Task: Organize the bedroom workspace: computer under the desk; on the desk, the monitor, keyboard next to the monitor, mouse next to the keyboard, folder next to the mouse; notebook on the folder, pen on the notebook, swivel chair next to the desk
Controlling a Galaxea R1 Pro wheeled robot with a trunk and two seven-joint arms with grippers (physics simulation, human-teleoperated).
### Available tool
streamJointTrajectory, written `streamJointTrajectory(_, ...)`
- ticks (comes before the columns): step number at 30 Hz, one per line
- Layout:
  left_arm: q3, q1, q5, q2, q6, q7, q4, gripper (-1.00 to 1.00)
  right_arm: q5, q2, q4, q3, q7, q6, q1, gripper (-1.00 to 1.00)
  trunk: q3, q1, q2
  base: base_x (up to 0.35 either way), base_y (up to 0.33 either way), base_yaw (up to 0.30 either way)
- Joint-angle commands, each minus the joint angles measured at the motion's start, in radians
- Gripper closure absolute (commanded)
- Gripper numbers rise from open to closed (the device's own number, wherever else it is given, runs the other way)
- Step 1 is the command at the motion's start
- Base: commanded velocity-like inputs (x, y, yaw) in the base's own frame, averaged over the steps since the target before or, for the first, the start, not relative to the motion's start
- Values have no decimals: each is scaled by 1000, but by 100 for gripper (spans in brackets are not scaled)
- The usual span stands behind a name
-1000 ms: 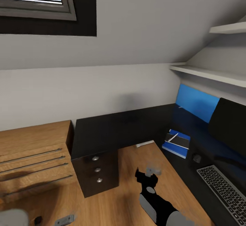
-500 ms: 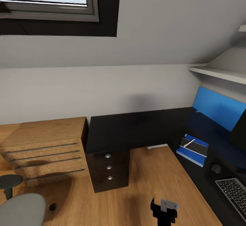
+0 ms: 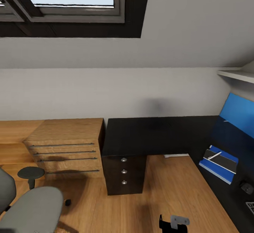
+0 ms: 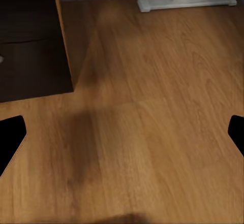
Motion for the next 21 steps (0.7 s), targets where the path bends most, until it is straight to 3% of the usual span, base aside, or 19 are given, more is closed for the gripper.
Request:
streamJointTrajectory(1, -2, 0, 10, 0, -24, 3, 2, -100, -4, 0, 1, 9, -3, -2, -1, -100, -2, 1, -2, 0, 0, 280)
streamJointTrajectory(7, 0, 0, 10, 0, -117, 5, 12, -100, -5, -2, 2, 9, 2, -2, 0, -100, -2, 1, -2, 0, 0, 280)
streamJointTrajectory(21, 2, 0, 7, -1, -184, 4, 15, -100, -19, -3, 4, 9, 3, -38, 0, -100, -2, 1, -2, 0, 0, 280)
